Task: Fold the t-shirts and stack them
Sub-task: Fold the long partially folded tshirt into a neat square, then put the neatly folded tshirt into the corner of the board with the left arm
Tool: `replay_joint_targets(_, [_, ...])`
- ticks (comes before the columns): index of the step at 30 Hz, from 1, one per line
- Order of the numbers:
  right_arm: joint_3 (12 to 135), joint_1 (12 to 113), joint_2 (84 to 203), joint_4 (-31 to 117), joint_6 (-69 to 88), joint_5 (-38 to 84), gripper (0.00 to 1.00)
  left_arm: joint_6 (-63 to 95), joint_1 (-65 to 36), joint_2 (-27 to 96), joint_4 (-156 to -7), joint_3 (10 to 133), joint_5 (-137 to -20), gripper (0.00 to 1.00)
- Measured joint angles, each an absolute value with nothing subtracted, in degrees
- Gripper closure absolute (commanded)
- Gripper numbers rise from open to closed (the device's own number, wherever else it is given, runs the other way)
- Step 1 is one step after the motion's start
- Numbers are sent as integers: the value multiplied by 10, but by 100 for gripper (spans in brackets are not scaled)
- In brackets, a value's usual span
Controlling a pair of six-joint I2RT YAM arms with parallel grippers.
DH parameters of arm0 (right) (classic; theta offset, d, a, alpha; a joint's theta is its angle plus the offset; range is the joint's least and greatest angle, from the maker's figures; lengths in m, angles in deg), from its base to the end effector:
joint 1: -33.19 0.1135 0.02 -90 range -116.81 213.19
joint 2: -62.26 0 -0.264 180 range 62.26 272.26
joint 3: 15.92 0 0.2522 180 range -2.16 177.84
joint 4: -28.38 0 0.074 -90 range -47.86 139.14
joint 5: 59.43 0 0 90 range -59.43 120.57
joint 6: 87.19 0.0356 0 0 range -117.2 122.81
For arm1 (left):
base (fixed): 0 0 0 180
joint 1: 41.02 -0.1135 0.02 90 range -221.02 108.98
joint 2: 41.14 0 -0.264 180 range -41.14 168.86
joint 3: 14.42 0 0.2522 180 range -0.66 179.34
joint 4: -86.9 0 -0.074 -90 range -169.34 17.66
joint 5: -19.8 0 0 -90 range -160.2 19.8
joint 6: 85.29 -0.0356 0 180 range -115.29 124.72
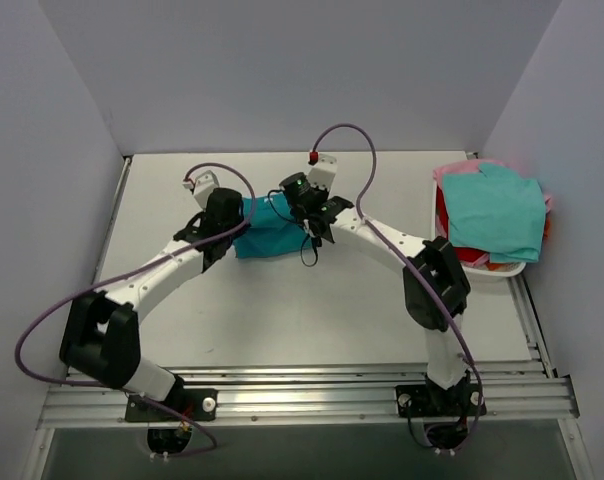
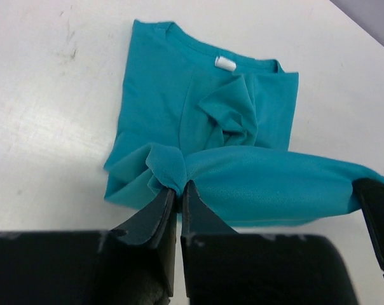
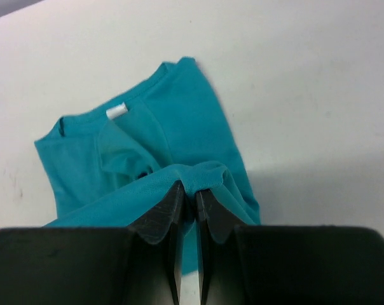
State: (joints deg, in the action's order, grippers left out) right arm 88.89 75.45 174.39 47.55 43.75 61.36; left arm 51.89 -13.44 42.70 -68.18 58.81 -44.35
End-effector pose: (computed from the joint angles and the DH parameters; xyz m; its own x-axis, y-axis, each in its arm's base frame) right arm 0.3551 0.2980 0.2793 -0.4057 0.3919 -0.8257 0.0361 0.9096 0.4140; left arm 0.2960 -0.1371 0.2679 -0.4250 -0.5227 -0.7390 -0.3084 0.8512 -0.4247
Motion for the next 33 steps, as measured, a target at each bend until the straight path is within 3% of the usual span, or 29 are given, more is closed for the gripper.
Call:
replay_joint_targets(1, [907, 745, 1766, 474, 435, 604, 97, 513, -148, 455, -692, 605, -458, 84])
replay_joint_targets(2, [937, 734, 1795, 471, 431, 596, 80, 506, -164, 489, -704, 629, -473, 81])
replay_joint_targets(3, [972, 722, 1829, 461, 427, 585, 41, 500, -180, 531, -714, 658, -485, 51])
replay_joint_targets(4, [1007, 710, 1863, 442, 419, 572, 1, 493, -196, 573, -722, 693, -494, 42])
replay_joint_targets(5, [1073, 694, 1918, 433, 404, 552, 0, 488, -217, 635, -713, 754, -509, 28])
replay_joint_targets(6, [1118, 682, 1955, 416, 395, 534, 0, 486, -230, 676, -715, 797, -517, 6])
replay_joint_targets(8, [1228, 653, 2047, 395, 376, 494, 0, 476, -265, 783, -709, 919, -535, 6])
replay_joint_targets(10, [1245, 632, 2075, 379, 363, 470, 0, 468, -290, 846, -705, 992, -541, 6])
replay_joint_targets(17, [909, 621, 1879, 244, 335, 461, 0, 445, -328, 820, -683, 991, -543, 6])
replay_joint_targets(25, [790, 723, 1636, 175, 306, 549, 0, 493, -290, 580, -673, 825, -526, 6])
replay_joint_targets(33, [632, 746, 1479, 196, 355, 610, 0, 697, -97, 401, -736, 519, -458, 6])
